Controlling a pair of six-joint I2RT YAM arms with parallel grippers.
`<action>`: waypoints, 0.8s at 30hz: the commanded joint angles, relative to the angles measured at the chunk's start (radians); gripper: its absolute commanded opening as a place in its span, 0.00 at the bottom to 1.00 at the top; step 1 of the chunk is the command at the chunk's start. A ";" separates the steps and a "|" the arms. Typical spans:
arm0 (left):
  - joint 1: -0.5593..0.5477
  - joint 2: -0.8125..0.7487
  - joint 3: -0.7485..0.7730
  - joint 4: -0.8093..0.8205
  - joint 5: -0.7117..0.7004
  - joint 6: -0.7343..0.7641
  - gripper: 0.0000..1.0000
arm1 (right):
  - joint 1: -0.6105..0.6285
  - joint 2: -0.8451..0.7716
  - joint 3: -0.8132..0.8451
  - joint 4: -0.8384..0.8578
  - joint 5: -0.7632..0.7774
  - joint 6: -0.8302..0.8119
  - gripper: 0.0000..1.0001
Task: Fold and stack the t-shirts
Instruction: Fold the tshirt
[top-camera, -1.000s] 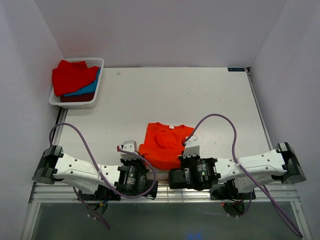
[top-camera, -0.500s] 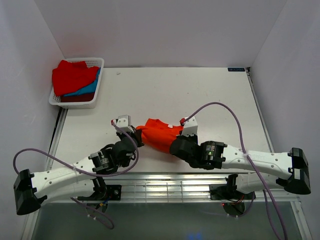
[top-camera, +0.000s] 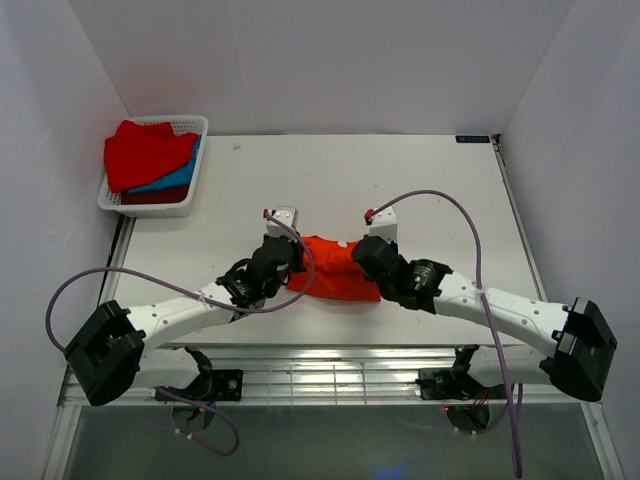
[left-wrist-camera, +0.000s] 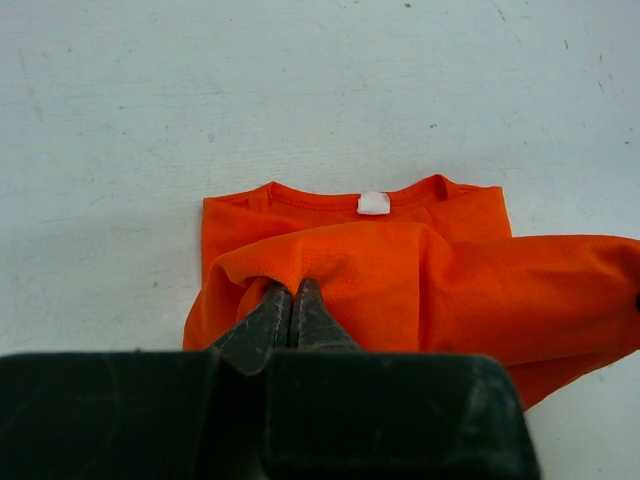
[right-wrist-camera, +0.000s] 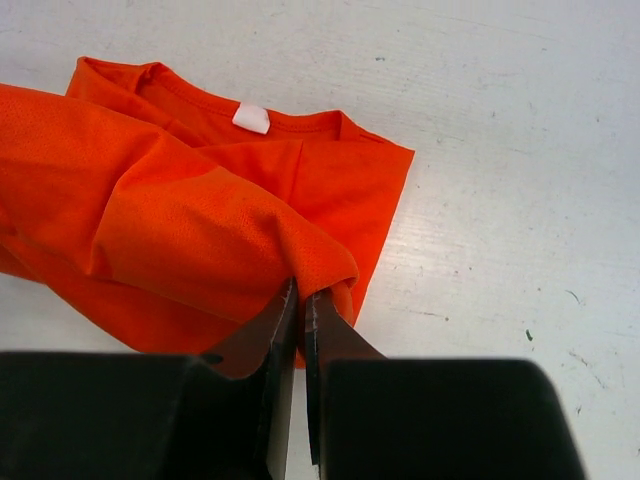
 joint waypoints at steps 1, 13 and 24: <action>0.058 0.023 0.045 0.085 0.104 0.011 0.00 | -0.071 0.034 -0.010 0.137 -0.077 -0.092 0.08; 0.189 0.256 0.146 0.121 0.241 -0.049 0.00 | -0.247 0.236 0.034 0.269 -0.200 -0.192 0.08; 0.252 0.451 0.255 0.122 0.318 -0.055 0.00 | -0.316 0.359 0.082 0.289 -0.247 -0.201 0.08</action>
